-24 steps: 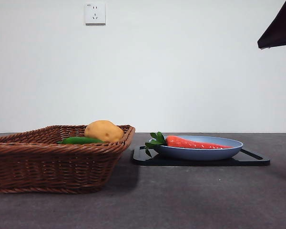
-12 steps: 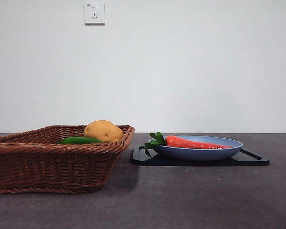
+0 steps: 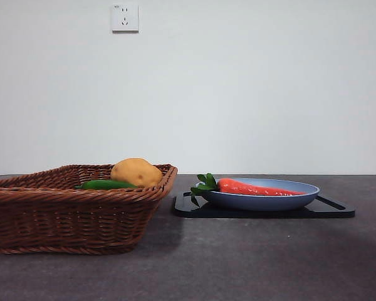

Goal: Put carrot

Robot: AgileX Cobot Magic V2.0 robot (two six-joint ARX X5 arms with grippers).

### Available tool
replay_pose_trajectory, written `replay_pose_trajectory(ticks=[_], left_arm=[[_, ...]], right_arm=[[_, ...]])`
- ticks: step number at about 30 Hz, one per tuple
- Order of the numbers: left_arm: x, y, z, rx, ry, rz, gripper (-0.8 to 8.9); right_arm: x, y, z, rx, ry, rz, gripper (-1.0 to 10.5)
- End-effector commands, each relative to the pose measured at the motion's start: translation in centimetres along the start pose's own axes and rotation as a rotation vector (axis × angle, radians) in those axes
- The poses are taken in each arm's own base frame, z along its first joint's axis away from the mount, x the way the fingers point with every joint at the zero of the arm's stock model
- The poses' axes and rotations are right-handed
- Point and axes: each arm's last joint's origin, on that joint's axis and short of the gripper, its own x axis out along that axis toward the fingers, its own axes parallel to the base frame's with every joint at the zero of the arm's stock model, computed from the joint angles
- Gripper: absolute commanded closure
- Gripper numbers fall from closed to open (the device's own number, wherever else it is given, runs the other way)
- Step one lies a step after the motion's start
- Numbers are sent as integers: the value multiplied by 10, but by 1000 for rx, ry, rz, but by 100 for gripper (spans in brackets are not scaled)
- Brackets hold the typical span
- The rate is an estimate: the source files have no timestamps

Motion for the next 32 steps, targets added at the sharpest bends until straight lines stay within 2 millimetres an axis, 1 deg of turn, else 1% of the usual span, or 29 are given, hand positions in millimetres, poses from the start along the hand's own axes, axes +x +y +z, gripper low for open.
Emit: replay_pose_trajectory(ticks=[1, 12, 32], left_arm=[[1, 0, -3, -7, 3, 0, 805], [1, 0, -3, -7, 3, 0, 805], [1, 0, -3, -7, 3, 0, 805]], right_arm=[[1, -1, -6, -9, -11, -5, 943], [3, -1, -18, 14, 39, -7, 943], [3, -1, -18, 14, 40, -11, 943]])
